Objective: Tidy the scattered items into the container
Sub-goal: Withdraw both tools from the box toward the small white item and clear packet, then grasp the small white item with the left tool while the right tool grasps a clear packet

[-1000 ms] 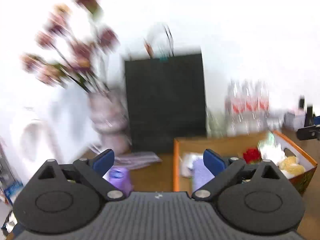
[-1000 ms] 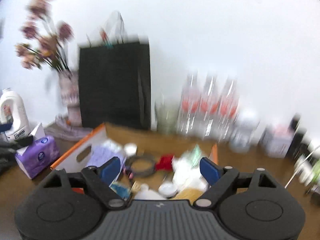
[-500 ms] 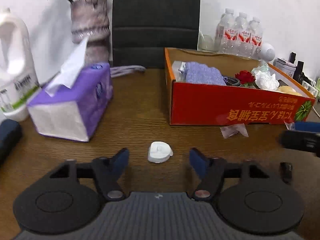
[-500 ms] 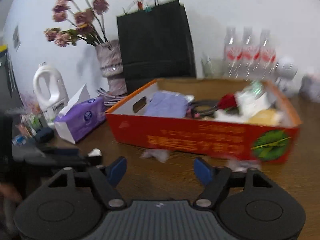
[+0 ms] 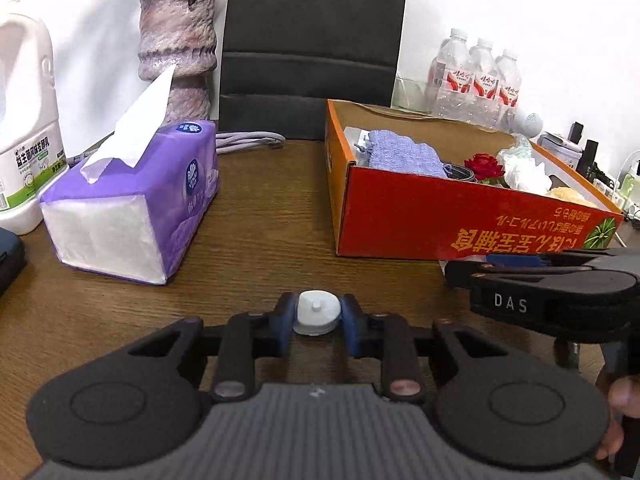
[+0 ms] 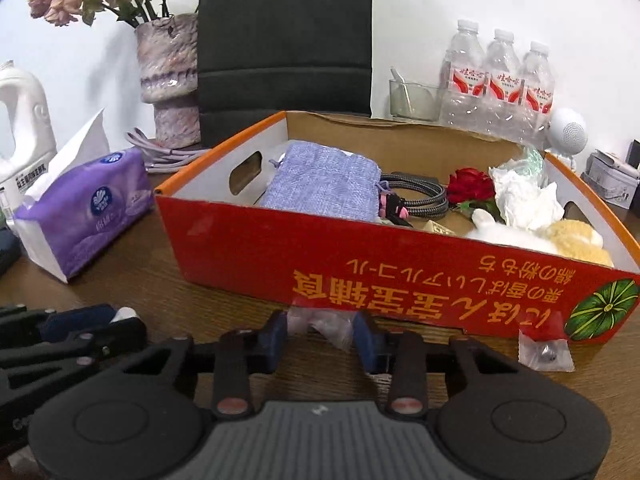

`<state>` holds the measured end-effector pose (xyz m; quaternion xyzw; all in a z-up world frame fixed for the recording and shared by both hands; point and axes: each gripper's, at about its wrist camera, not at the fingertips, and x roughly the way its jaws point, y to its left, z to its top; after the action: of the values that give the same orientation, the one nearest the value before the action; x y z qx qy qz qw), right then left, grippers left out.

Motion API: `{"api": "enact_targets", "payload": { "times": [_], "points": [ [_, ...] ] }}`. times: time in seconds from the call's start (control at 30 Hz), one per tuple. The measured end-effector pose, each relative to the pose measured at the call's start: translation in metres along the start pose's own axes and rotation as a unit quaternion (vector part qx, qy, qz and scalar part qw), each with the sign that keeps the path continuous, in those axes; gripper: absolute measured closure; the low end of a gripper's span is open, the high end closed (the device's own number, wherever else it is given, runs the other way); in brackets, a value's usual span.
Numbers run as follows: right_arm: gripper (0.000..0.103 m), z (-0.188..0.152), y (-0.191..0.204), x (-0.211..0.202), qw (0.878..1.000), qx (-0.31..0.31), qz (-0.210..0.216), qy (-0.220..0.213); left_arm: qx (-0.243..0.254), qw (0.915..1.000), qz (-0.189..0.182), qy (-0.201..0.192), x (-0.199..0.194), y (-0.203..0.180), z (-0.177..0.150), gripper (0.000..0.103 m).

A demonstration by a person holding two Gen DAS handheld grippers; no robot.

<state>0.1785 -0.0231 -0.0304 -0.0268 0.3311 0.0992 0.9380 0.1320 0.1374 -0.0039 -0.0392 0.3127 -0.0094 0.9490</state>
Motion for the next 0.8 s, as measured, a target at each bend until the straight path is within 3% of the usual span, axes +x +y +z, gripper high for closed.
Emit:
{"api": "enact_targets", "payload": {
  "times": [0.1,0.3,0.47,0.6,0.8],
  "points": [
    [0.081,-0.003,-0.002,-0.005,1.0,-0.008,0.003,-0.001,0.002,1.0,-0.003,0.0,-0.002,0.0,-0.001,0.077],
    [0.083,-0.014,-0.013,-0.026,0.999,-0.01,0.04,0.002,0.024,0.9994,-0.008,-0.024,-0.015,-0.009,-0.004,0.078],
    [0.083,-0.029,-0.04,-0.092,0.997,-0.011,0.052,-0.055,0.001,0.999,-0.008,-0.044,-0.045,-0.021,-0.016,0.078],
    [0.083,-0.054,-0.075,-0.145,0.994,-0.002,0.056,-0.089,-0.017,0.9961,-0.015,-0.085,-0.097,-0.06,-0.037,0.078],
    [0.083,-0.085,-0.113,-0.181,0.995,0.014,0.034,-0.096,0.003,0.992,-0.029,-0.123,-0.141,-0.115,-0.062,0.078]
  ]
}}
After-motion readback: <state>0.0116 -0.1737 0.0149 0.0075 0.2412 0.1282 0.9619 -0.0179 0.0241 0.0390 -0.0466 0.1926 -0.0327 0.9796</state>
